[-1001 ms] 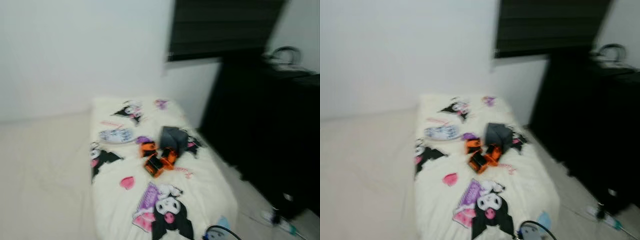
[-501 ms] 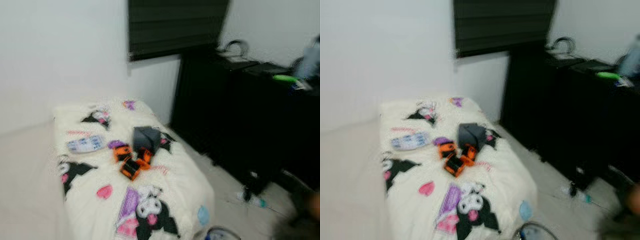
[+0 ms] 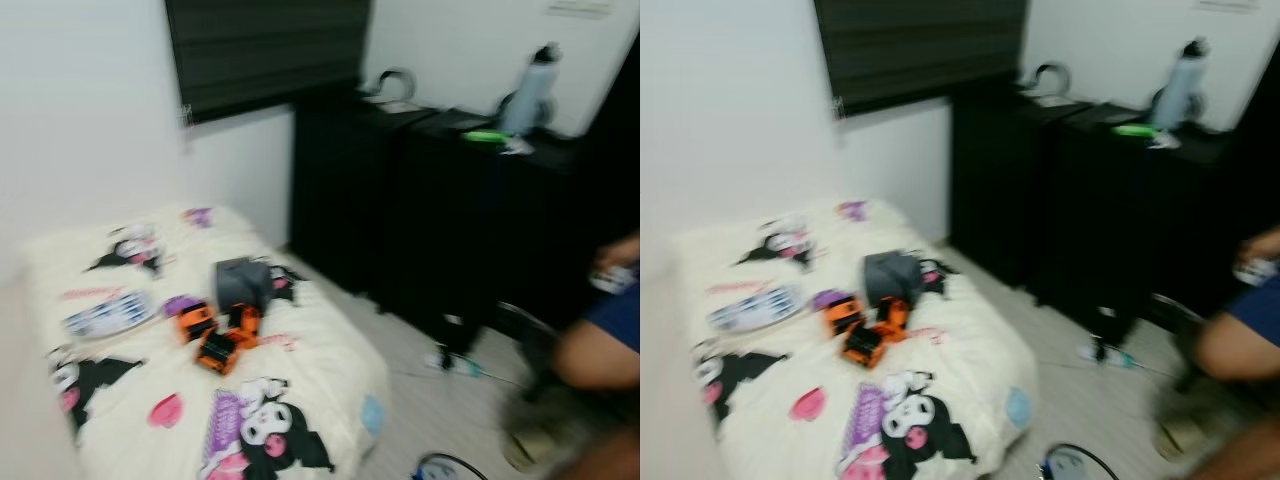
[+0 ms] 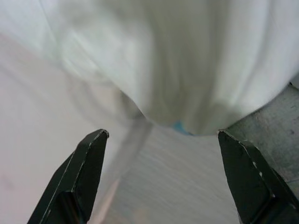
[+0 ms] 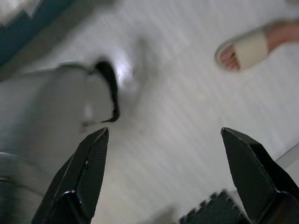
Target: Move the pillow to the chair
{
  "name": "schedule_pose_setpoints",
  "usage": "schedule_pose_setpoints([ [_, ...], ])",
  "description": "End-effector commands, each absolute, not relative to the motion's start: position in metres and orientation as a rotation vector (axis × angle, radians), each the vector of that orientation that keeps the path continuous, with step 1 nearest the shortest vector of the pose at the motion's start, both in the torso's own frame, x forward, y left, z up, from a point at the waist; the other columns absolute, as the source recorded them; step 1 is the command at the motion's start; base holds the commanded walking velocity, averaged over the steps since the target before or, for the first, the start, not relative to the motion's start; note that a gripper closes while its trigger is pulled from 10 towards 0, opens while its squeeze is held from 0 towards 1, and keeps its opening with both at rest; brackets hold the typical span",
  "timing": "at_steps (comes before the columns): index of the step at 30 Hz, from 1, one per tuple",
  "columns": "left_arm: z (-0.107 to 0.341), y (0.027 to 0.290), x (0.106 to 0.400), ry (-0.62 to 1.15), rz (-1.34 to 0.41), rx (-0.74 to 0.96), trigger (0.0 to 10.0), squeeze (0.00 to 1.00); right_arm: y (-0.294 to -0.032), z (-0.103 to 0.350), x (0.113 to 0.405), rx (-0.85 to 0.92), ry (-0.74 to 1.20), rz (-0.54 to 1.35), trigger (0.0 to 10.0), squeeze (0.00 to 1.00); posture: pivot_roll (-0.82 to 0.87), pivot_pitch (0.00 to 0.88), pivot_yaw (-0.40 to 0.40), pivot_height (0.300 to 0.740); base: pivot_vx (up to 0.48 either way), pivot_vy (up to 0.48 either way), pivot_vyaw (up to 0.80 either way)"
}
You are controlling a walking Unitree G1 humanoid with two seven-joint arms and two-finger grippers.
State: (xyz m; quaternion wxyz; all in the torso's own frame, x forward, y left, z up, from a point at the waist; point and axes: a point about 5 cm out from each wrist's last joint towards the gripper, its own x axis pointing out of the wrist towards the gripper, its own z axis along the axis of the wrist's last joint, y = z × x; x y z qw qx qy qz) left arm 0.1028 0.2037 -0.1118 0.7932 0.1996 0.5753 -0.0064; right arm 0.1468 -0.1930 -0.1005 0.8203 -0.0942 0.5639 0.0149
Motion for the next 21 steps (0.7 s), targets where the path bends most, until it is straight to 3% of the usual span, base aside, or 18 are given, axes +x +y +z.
schedule_pose_setpoints([
  [1, -0.1121, 0.1998, 0.1042, 1.241, -0.032, 0.433, 10.0, 0.00, -0.1962, -0.0995, 0.1484, -0.216, 1.198, 0.028, 10.0, 0.00, -0.13, 0.000, -0.011, 0.740, 0.000, 0.000, -0.74],
  [21, -0.1127, 0.1981, 0.1029, 1.247, -0.029, 0.422, 10.0, 0.00, -0.1975, -0.0995, 0.1480, -0.215, 1.201, 0.027, 10.0, 0.00, -0.13, 0.000, -0.018, 0.740, 0.000, 0.000, -0.74],
])
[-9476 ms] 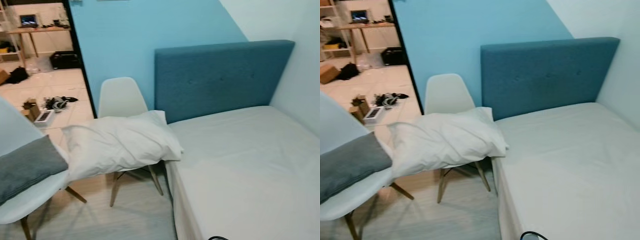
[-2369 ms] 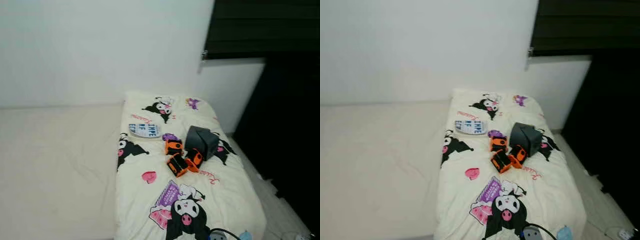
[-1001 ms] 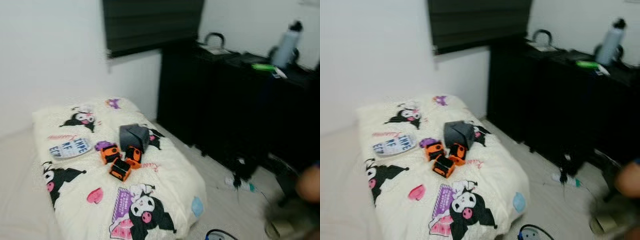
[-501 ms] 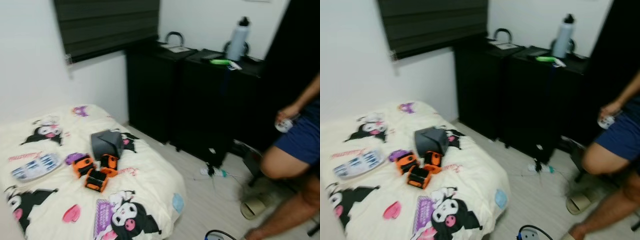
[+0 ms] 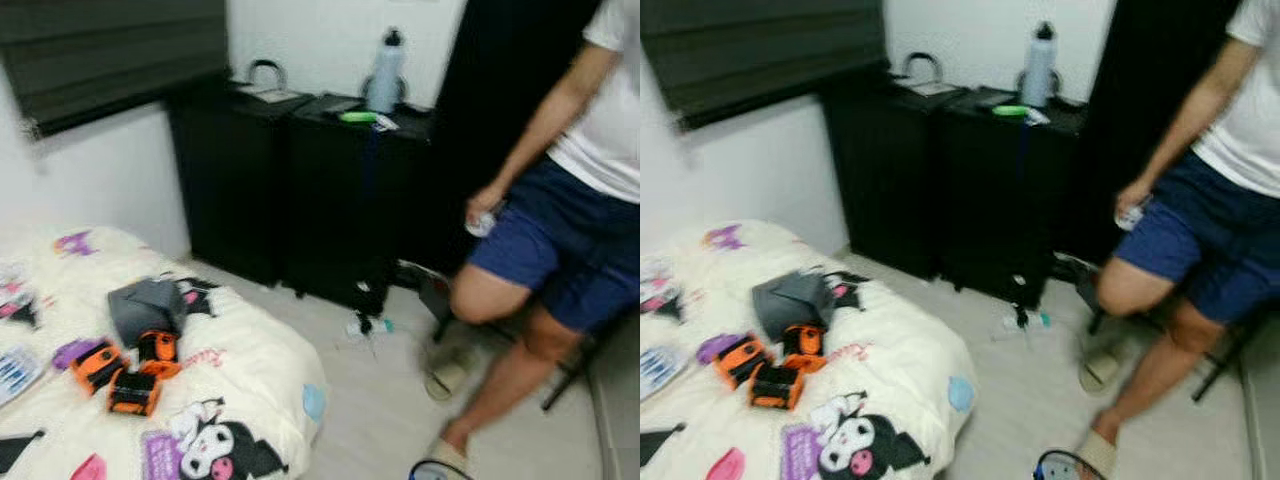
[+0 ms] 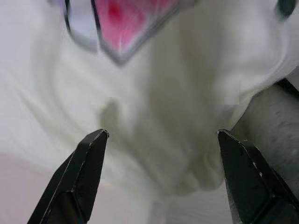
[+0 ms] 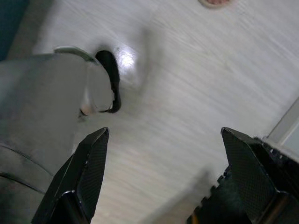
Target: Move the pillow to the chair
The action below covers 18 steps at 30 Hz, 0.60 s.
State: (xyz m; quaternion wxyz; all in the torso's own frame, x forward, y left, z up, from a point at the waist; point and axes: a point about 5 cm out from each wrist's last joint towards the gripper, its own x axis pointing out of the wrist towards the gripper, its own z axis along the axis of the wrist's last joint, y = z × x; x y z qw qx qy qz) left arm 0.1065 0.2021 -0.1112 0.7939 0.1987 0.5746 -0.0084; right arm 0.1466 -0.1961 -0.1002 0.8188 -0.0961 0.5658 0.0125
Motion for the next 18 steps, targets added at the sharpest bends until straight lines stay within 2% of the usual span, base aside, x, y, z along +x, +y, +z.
schedule_pose_setpoints([
  [1, -0.1127, 0.1981, 0.1029, 1.247, -0.029, 0.422, 10.0, 0.00, -0.1975, -0.0995, 0.1480, -0.215, 1.201, 0.027, 10.0, 0.00, -0.13, 0.000, -0.018, 0.740, 0.000, 0.000, -0.74],
  [18, -0.1127, 0.1993, 0.1021, 1.250, -0.029, 0.423, 10.0, 0.00, -0.1966, -0.0997, 0.1478, -0.214, 1.203, 0.031, 10.0, 0.00, -0.13, 0.000, -0.016, 0.740, 0.000, 0.000, -0.74],
])
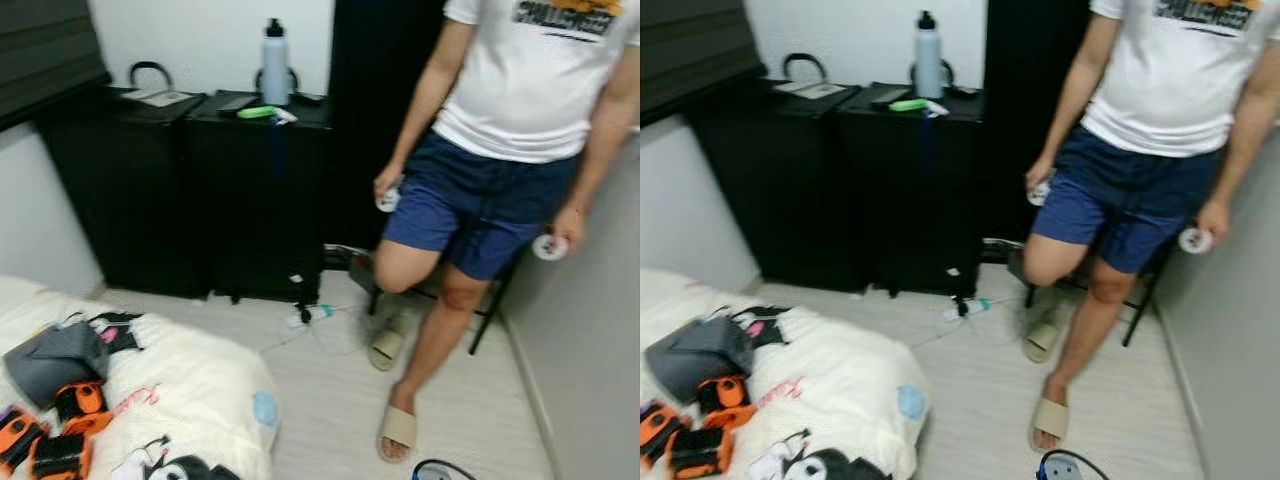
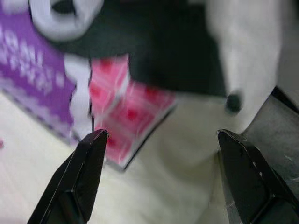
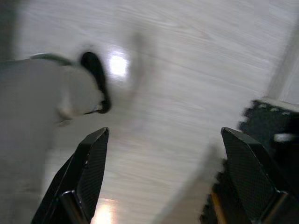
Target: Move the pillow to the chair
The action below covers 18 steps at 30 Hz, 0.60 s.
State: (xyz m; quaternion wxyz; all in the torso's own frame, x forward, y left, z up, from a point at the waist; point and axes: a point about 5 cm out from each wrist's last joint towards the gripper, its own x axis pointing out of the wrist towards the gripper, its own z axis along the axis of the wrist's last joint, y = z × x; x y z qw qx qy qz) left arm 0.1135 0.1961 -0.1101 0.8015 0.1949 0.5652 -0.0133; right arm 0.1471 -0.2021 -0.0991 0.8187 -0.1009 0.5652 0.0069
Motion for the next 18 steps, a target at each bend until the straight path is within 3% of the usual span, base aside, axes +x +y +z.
schedule_pose_setpoints([
  [1, -0.1128, 0.1991, 0.1018, 1.250, -0.029, 0.423, 10.0, 0.00, -0.1966, -0.0997, 0.1478, -0.214, 1.203, 0.032, 10.0, 0.00, -0.13, 0.000, -0.016, 0.740, 0.000, 0.000, -0.74],
  [18, -0.1132, 0.1985, 0.1008, 1.251, -0.027, 0.420, 10.0, 0.00, -0.1968, -0.0998, 0.1473, -0.216, 1.204, 0.037, 10.0, 0.00, -0.13, 0.000, -0.016, 0.740, 0.000, 0.000, -0.74],
])
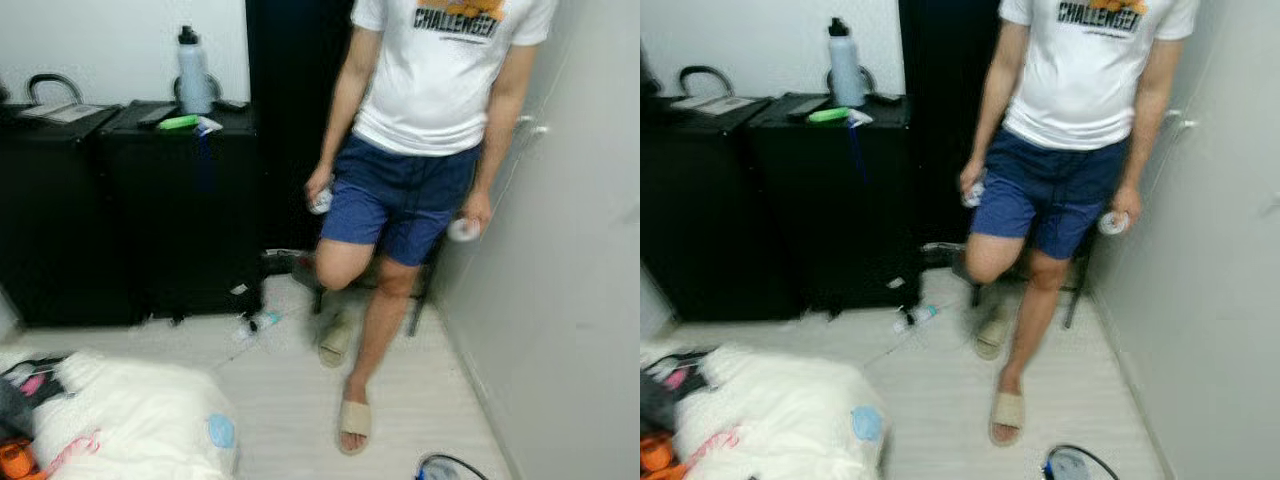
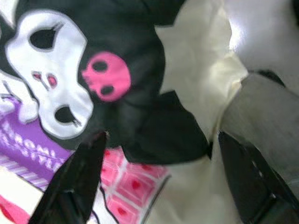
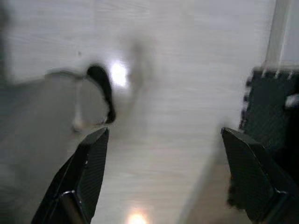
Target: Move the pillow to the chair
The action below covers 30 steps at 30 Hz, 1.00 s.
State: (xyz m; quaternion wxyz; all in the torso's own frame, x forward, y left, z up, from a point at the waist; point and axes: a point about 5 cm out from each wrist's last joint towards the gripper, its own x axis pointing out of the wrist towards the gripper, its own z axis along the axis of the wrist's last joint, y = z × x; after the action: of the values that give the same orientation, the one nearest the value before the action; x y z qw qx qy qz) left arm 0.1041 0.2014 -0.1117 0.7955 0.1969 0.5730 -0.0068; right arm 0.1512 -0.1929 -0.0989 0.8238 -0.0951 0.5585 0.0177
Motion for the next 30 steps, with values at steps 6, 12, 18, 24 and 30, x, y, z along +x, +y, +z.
schedule_pose_setpoints([
  [6, -0.1132, 0.1987, 0.1003, 1.252, -0.028, 0.421, 10.0, 0.00, -0.1966, -0.0999, 0.1472, -0.217, 1.205, 0.038, 10.0, 0.00, -0.13, 0.000, -0.016, 0.740, 0.000, 0.000, -0.74],
  [12, -0.1131, 0.1989, 0.1008, 1.251, -0.030, 0.424, 10.0, 0.00, -0.1965, -0.0999, 0.1472, -0.219, 1.205, 0.039, 10.0, 0.00, -0.13, 0.000, -0.017, 0.740, 0.000, 0.000, -0.74],
  [18, -0.1125, 0.1990, 0.1029, 1.246, -0.033, 0.429, 10.0, 0.00, -0.1964, -0.0997, 0.1477, -0.220, 1.203, 0.039, 10.0, 0.00, -0.13, 0.000, -0.015, 0.740, 0.000, 0.000, -0.74],
  [24, -0.1120, 0.1985, 0.1053, 1.240, -0.037, 0.434, 10.0, 0.00, -0.1965, -0.0995, 0.1483, -0.222, 1.201, 0.040, 10.0, 0.00, -0.13, 0.000, -0.015, 0.740, 0.000, 0.000, -0.74],
  [30, -0.1117, 0.1977, 0.1070, 1.237, -0.040, 0.437, 10.0, 0.00, -0.1969, -0.0994, 0.1485, -0.224, 1.200, 0.041, 10.0, 0.00, -0.13, 0.000, -0.016, 0.740, 0.000, 0.000, -0.74],
])
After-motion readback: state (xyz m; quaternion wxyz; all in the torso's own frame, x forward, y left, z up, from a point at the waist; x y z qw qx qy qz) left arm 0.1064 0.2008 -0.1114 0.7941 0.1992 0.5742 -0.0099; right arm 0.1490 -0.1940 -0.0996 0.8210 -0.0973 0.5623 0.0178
